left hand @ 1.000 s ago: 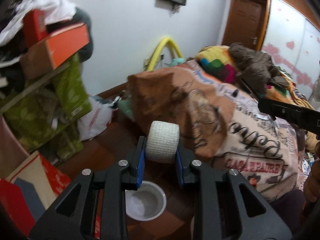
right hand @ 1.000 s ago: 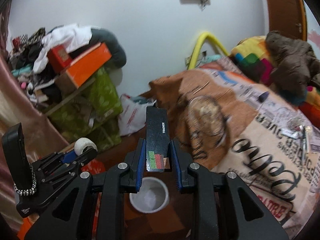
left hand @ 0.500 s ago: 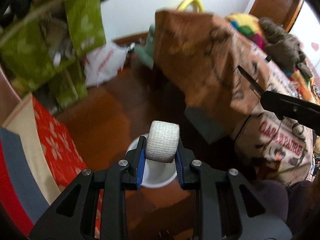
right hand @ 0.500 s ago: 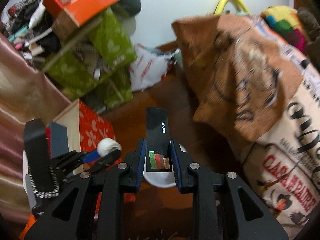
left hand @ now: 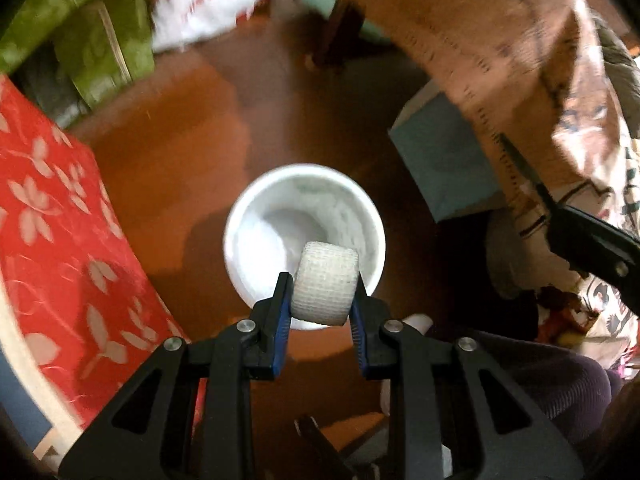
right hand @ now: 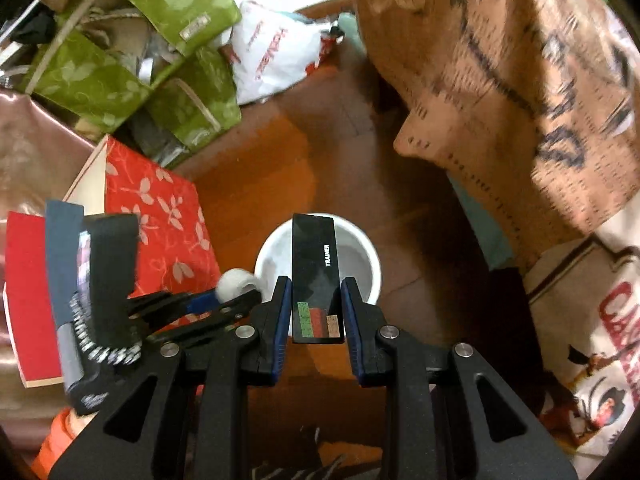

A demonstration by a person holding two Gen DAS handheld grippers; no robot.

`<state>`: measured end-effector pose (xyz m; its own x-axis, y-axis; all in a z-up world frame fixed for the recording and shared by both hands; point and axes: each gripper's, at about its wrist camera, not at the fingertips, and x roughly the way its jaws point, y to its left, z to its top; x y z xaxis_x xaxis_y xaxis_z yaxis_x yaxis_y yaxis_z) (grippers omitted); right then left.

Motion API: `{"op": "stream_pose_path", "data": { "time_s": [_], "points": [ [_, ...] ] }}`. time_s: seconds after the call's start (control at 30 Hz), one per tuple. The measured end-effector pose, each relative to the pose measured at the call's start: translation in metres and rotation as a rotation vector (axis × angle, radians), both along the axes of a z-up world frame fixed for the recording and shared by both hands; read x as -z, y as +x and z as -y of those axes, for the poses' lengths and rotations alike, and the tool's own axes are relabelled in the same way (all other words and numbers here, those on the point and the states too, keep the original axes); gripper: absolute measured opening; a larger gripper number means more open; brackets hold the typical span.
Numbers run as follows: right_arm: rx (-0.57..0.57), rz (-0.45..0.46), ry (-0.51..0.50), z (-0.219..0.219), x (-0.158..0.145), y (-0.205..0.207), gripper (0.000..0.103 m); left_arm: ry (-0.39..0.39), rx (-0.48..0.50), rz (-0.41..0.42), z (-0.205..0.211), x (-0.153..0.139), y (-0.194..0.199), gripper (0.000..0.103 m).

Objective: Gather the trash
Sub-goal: 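Open the left tool over the bin while the right tool opens too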

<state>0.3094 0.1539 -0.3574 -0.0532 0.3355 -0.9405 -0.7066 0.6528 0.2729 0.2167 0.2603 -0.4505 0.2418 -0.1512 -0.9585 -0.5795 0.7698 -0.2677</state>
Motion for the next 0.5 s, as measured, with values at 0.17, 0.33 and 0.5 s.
{"op": "stream_pose_path", "data": {
  "time_s": [0.17, 0.33, 0.5],
  "points": [
    [-0.018, -0.02, -0.016, -0.005, 0.015, 0.0, 0.023, -0.065, -0.025, -0.067, -0.003, 0.036, 0.007, 0.026],
    [-0.023, -0.057, -0.014, -0.006, 0.024, 0.003, 0.023, -0.116, -0.054, -0.074, -0.008, 0.046, 0.004, 0.042],
    [-0.036, -0.057, 0.002, -0.009, 0.025, 0.002, 0.024, -0.076, -0.059, -0.065, -0.014, 0.038, -0.001, 0.057]
  ]
}}
